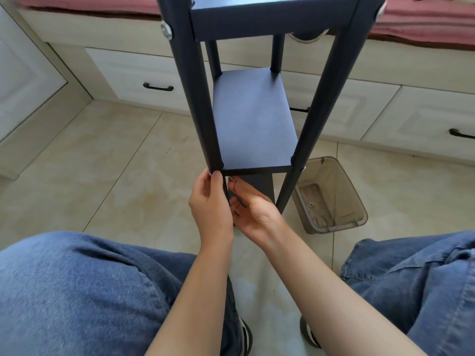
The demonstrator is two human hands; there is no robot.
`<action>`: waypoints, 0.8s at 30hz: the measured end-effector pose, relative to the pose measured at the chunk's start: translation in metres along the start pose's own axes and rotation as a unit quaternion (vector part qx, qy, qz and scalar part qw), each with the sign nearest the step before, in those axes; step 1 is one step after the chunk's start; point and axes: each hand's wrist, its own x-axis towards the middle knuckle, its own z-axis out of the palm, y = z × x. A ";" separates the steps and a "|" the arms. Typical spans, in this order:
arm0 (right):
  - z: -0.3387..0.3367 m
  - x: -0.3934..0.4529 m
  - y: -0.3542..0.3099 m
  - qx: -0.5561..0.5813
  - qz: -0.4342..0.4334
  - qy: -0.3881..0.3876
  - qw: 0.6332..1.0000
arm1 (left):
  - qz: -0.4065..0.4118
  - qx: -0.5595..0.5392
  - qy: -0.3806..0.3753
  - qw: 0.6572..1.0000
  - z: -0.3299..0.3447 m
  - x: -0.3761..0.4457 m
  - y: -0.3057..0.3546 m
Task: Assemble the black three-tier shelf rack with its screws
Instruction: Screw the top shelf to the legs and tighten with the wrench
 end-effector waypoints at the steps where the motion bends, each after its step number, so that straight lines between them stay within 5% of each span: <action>1: 0.000 0.000 0.000 0.003 0.000 -0.003 1.000 | 0.003 -0.002 -0.006 1.000 0.000 0.000 0.001; 24: -0.001 0.028 0.001 -0.124 -0.061 -0.019 0.990 | 0.026 0.009 -0.051 0.998 -0.001 0.005 0.002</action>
